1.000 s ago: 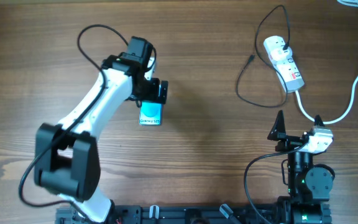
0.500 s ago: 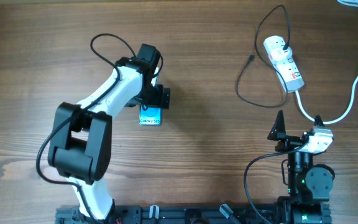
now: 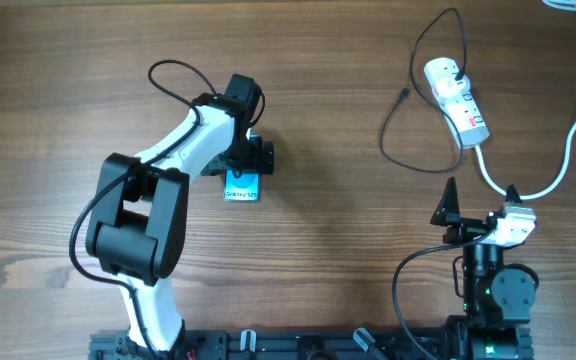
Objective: Plug charger to phone and switch on socket
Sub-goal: 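Move the left gripper over the Galaxy S25 phone and lower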
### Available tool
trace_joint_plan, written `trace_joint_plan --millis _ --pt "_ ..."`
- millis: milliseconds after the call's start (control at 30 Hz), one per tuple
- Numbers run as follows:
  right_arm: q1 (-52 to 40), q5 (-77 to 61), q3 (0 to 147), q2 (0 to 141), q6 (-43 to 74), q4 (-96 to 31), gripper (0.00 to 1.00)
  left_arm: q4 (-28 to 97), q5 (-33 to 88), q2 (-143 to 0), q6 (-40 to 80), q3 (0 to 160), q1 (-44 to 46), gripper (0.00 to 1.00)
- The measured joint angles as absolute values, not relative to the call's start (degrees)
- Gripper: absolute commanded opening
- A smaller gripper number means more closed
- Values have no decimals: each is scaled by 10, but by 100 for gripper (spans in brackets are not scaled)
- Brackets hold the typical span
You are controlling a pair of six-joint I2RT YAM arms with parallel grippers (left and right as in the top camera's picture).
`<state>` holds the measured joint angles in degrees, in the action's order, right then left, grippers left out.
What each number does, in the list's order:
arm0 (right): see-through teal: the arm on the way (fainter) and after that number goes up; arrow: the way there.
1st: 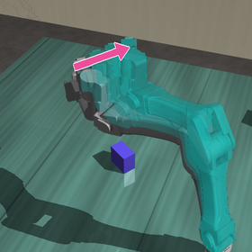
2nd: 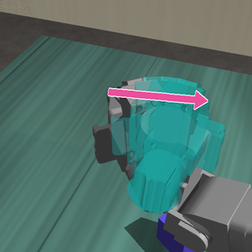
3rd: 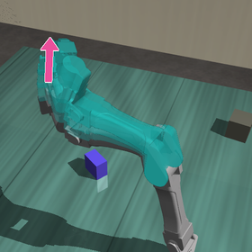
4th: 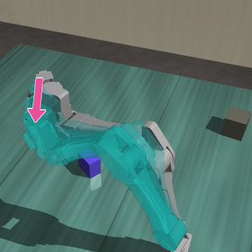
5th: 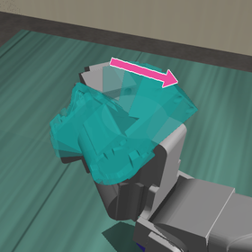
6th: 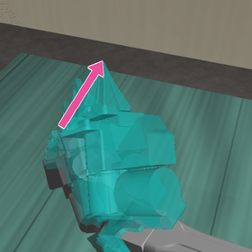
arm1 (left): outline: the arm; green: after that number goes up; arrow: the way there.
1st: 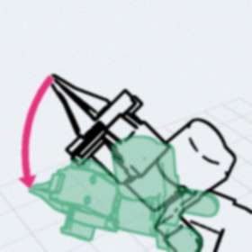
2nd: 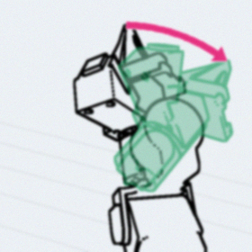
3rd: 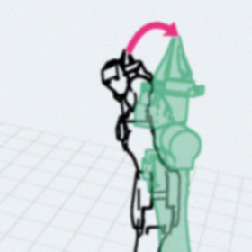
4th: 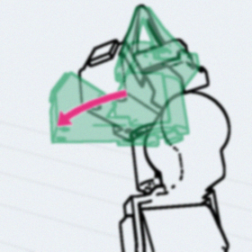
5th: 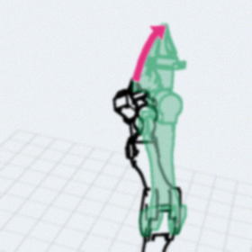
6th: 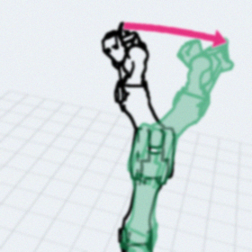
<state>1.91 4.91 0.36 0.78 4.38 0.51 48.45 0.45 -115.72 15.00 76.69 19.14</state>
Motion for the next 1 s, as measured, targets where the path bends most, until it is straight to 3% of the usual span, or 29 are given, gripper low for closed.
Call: trace_joint_plan --millis 267,400,833,900,1000 --pt "19 49 4 8 44 5 100 484 -4 -1159 156 768 191 85" --pt "19 49 4 8 44 5 100 483 -6 -1159 154 768 191 69" --pt "19 49 4 8 44 5 100 481 -6 -1159 154 768 191 65" --pt "19 49 4 8 44 5 100 481 -6 -1159 154 768 191 57" --pt "19 49 4 8 44 5 100 479 -6 -1159 154 769 191 56"
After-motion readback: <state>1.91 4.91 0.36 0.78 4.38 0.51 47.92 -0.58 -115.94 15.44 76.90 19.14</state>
